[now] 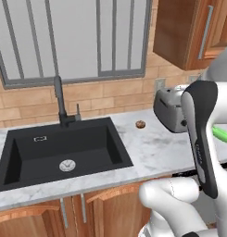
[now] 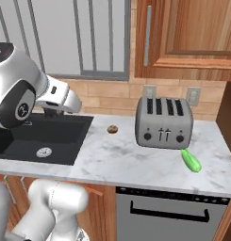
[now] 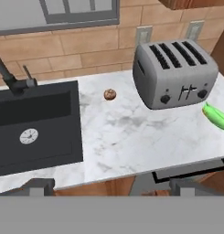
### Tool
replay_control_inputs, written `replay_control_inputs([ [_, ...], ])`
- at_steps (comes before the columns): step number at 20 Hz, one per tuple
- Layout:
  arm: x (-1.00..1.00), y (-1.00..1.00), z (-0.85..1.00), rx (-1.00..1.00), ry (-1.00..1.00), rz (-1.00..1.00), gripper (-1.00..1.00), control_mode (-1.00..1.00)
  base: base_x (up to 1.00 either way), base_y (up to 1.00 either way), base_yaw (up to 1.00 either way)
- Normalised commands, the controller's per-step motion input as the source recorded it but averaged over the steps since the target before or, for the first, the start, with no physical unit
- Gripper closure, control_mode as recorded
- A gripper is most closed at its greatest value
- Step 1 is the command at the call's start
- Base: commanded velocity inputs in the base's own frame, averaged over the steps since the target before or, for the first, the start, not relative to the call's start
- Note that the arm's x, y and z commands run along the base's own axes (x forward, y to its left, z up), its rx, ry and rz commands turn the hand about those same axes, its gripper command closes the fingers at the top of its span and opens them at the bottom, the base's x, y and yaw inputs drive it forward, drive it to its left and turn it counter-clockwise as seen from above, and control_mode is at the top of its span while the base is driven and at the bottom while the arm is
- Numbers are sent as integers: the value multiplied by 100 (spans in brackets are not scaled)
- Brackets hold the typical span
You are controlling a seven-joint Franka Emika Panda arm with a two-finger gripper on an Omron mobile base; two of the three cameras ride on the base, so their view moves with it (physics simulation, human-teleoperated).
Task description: Place the beer on the top shelf of the fridge to keep it out of children's reach, and place the corn and mushroom on lower shelves for easy access.
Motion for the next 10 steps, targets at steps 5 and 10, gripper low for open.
replay_control_inputs([
  [5, 35, 2, -23, 0, 0, -4, -100, -100, 12, 4, -2],
  [10, 36, 0, -51, 0, 0, -3, -100, -100, 0, 0, 0],
])
